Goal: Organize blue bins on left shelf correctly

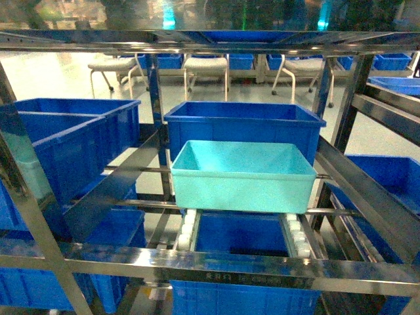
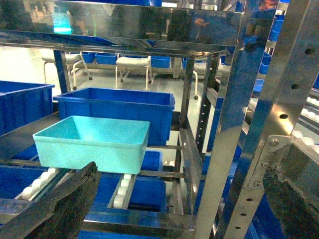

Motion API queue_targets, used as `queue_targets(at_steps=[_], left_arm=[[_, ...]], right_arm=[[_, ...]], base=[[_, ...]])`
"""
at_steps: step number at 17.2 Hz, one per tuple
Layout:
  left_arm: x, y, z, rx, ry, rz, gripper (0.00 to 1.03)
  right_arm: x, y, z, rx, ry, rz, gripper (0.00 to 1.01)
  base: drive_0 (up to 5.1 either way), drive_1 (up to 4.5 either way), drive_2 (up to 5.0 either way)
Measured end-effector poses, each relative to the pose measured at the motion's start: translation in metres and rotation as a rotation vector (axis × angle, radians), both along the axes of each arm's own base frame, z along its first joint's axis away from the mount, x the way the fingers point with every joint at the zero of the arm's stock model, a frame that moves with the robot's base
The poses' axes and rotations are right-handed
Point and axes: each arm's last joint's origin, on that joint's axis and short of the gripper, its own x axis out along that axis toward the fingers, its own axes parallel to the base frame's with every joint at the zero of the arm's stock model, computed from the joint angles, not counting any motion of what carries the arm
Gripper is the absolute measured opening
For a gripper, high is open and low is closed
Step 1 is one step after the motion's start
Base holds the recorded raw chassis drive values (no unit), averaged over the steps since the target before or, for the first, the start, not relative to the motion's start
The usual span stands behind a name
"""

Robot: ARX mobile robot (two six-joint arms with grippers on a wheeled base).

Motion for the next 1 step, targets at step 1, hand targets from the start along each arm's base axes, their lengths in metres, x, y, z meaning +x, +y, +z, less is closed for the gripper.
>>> queue_targets(at_steps=[1], left_arm=[[0.0000,0.0000,0.0000,0.000,0.000,0.000,0.98]], right_arm=[[0.0000,0.0000,0.0000,0.000,0.000,0.000,0.98]], base=[[0.0,0.00,0.0]])
